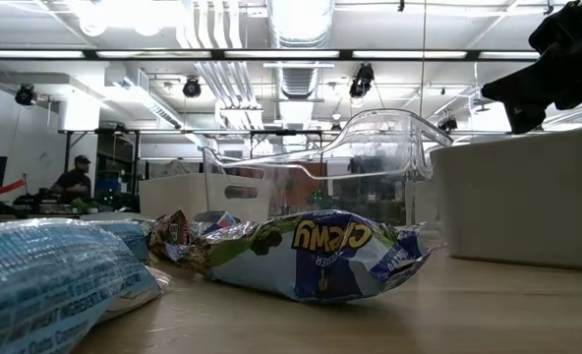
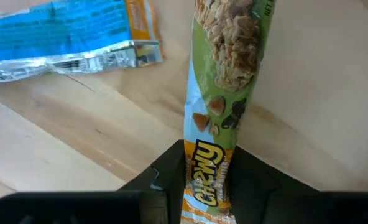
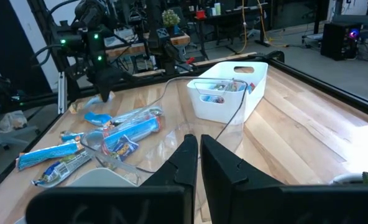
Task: Pick and place Granola Bars by type
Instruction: Put the orange granola bar into the gray bin
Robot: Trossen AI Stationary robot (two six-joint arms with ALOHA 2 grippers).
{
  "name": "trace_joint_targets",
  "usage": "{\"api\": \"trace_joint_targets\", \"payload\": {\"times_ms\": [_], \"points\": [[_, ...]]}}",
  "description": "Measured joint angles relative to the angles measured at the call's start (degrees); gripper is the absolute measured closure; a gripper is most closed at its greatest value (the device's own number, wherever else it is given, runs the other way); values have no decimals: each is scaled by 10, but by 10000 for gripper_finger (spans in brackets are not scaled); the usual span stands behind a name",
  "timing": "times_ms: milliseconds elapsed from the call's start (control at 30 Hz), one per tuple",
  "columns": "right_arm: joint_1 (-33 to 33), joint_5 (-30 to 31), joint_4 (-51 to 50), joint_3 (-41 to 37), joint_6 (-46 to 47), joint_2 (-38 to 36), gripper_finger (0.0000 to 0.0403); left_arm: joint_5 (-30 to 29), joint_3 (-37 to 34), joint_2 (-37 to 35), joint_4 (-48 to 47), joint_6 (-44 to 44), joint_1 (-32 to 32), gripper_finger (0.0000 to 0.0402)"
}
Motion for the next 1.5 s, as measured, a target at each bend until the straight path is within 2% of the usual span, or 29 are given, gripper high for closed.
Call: {"api": "trace_joint_targets", "payload": {"times_ms": [567,1100,1500], "points": [[0,0,0,0,0,0,390,-17,37,-7,-15,-17,19,317],[0,0,0,0,0,0,390,-55,133,-2,-17,24,142,317],[0,0,0,0,0,0,390,-82,262,70,-16,47,231,317]]}}
